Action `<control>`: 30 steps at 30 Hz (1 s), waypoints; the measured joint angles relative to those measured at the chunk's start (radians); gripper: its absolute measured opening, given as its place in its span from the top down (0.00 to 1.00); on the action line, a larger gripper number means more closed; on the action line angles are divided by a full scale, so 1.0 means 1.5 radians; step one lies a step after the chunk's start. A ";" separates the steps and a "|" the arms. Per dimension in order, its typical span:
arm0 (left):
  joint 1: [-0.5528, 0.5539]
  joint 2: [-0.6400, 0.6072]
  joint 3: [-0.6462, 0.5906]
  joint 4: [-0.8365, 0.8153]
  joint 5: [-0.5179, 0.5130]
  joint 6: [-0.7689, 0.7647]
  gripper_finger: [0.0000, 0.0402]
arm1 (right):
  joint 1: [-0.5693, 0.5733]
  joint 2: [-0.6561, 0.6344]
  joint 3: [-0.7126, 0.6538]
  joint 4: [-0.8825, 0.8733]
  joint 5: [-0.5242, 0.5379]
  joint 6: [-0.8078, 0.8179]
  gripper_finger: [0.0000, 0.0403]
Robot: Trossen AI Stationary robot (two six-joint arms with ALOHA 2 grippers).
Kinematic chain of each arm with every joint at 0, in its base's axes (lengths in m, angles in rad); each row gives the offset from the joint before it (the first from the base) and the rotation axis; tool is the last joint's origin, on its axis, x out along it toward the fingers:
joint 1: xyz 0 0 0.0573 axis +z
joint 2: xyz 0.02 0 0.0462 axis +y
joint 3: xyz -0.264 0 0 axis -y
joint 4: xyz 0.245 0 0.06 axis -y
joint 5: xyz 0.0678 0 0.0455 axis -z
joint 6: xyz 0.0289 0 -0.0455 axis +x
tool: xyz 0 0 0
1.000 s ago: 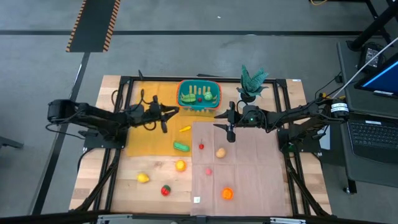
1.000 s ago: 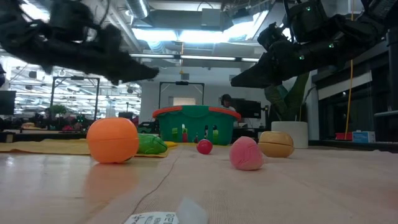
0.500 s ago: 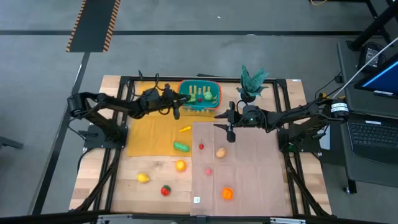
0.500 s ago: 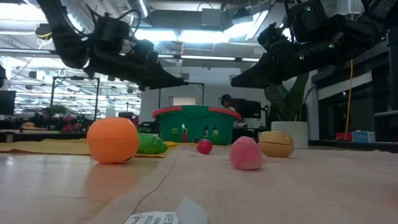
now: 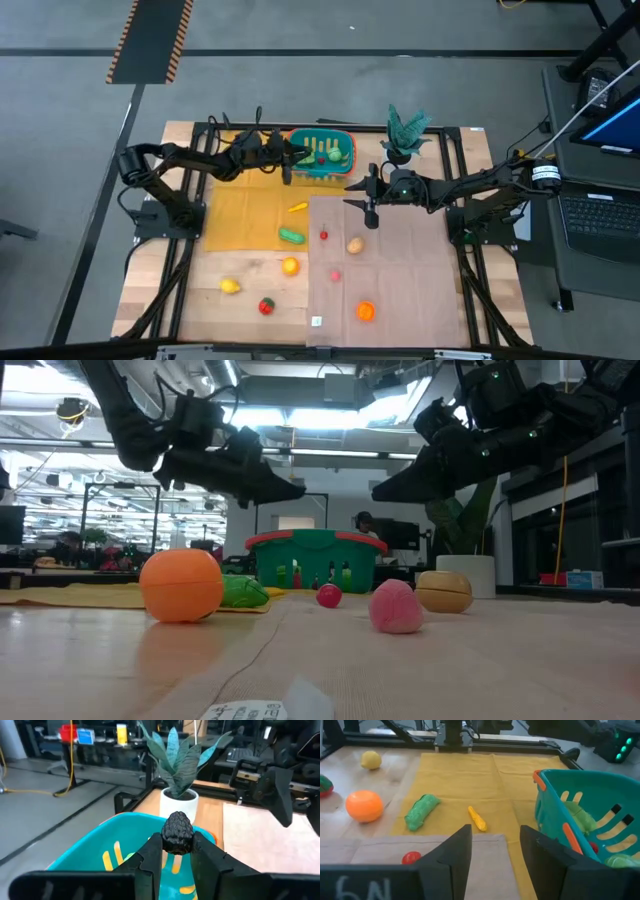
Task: Pick and placing Produce into tupperware
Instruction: Put the blackberry into the blue basket
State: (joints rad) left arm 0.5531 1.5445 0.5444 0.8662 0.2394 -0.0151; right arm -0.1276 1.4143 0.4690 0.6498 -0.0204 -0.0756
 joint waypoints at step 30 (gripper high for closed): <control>0.018 0.110 0.460 -0.799 0.005 0.279 0.82 | 0.000 0.000 0.000 -0.030 0.000 0.010 0.58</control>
State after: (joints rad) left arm 0.5804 1.7100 1.2339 -0.3329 0.2474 0.4034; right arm -0.1277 1.4143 0.4690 0.6056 -0.0205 -0.0605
